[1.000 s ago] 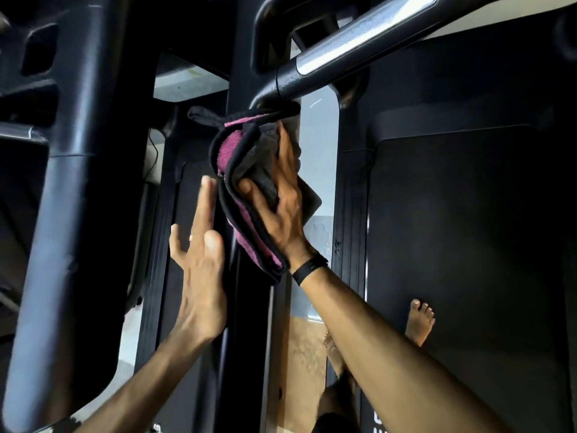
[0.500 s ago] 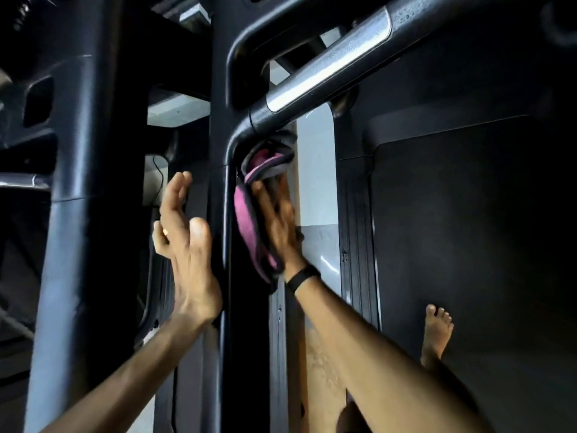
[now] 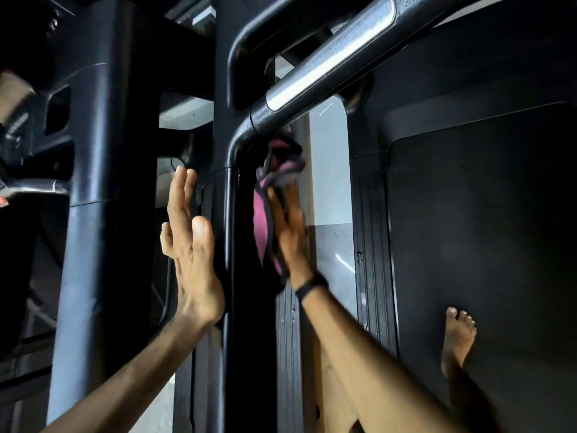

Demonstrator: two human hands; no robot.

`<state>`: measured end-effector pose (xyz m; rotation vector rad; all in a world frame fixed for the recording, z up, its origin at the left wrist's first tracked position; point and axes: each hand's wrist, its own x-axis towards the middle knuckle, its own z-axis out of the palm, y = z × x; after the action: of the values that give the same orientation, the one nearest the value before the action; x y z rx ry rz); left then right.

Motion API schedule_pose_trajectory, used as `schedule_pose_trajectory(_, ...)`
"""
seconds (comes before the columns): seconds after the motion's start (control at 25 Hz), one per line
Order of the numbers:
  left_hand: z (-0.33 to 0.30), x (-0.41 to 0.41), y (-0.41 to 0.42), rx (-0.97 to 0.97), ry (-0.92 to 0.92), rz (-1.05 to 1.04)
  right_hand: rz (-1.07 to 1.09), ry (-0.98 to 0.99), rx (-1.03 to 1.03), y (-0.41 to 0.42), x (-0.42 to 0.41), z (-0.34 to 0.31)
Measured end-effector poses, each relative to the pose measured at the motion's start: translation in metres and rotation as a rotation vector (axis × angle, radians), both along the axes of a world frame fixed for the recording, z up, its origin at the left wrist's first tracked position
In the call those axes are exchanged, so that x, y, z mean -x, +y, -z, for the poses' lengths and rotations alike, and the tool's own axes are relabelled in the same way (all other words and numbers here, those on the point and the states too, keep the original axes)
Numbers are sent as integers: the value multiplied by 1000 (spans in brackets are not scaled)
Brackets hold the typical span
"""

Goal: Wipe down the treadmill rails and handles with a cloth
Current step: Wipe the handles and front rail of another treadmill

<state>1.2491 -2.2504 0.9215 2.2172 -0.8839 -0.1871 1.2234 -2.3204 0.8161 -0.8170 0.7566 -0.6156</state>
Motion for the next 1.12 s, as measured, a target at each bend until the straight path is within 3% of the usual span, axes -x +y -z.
schedule_pose_trajectory(0.12, -3, 5, -2, 18, -30, -31, 28, 54, 130, 52, 31, -14)
schedule_pose_trajectory(0.24, -8, 5, 0, 89, 65, -69, 134, 11, 537, 61, 46, -46)
schedule_pose_trajectory(0.32, -8, 6, -1, 95, 59, -49, 160, 7, 630, 47, 38, -55)
schedule_pose_trajectory(0.48, -8, 5, 1, 64, 67, -164, 125, 211, 462, 20, 10, -73)
schedule_pose_trajectory(0.6, -10, 9, 1, 26, 76, -172, 69, 298, 483, 8, 4, -81)
schedule_pose_trajectory(0.76, -12, 13, 5, 74, 71, -191, 128, 337, 374, 12, 47, -95)
schedule_pose_trajectory(0.88, -9, 15, 10, 89, 23, -190, 239, 179, 142, -3, 90, -97)
schedule_pose_trajectory(1.0, -8, 16, 9, 72, -59, -176, 266, -76, -91, -39, 114, -142)
schedule_pose_trajectory(1.12, -11, 20, 7, 72, -105, -151, 99, -373, -13, -71, 129, -206)
